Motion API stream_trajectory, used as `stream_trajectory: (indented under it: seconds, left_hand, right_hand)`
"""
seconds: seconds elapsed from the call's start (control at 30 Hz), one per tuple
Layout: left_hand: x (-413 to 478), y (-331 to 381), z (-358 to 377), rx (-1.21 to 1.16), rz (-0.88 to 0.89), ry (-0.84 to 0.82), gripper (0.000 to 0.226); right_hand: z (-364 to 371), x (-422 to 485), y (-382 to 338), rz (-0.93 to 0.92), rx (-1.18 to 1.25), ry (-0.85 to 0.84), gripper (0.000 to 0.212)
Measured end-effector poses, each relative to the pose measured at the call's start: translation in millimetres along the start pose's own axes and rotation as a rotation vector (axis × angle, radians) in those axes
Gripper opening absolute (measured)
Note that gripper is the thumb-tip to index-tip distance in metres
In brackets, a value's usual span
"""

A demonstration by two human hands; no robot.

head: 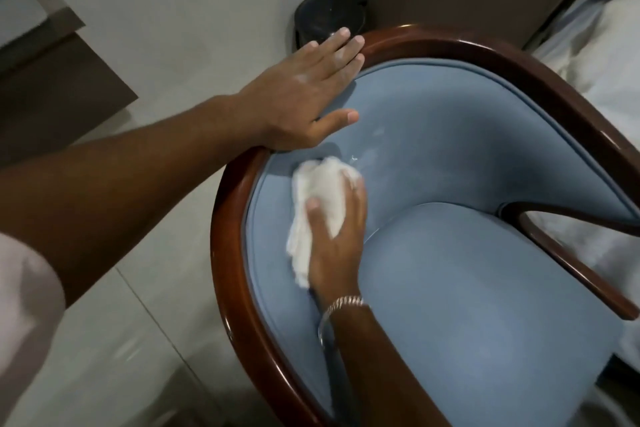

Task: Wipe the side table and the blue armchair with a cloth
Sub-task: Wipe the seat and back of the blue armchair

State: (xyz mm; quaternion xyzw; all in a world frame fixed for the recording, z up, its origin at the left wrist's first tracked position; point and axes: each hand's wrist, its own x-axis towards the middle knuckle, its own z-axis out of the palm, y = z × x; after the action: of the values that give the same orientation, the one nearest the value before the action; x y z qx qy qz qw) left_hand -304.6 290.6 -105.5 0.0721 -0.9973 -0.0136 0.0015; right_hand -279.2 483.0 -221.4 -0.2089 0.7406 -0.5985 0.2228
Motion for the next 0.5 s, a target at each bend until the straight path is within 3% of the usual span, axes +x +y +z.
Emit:
stream_trajectory:
  seconds: [0.07, 0.13, 0.23, 0.3, 0.43, 0.5]
  left_hand:
    - [-2.3, 2.1, -1.5, 0.021, 0.009, 0.015, 0.083]
    - [-2.9, 6.4, -5.9, 0.066, 0.025, 0.025, 0.082]
    - [-4.7, 7.6, -9.0, 0.117, 0.031, 0.033, 0.078]
    - [-4.0, 7.1, -8.6, 0.089, 0.068, 0.041, 0.072]
    - [-3.2, 1.5, -2.0, 0.096, 0.123, 0.081, 0.063]
    - [-1.5, 1.4, -0.2, 0.164, 0.155, 0.070, 0.068]
  right_hand:
    - [-2.2, 27.3, 22.0, 0.136, 0.153, 0.156, 0.055]
    - [-16.4, 8.1, 45.1, 0.303, 0.260, 0.073, 0.058]
    - [-14.3, -35.3, 34.7, 0.204, 0.130, -0.034, 0.056]
    - [2.7, -11.8, 7.5, 0.074, 0.040, -0.004, 0.059]
    - [0.2, 86.4, 11.3, 0.007, -0.097, 0.371, 0.064]
    - [-18.7, 104.3, 44.7, 0.109, -0.146, 0.434, 0.064]
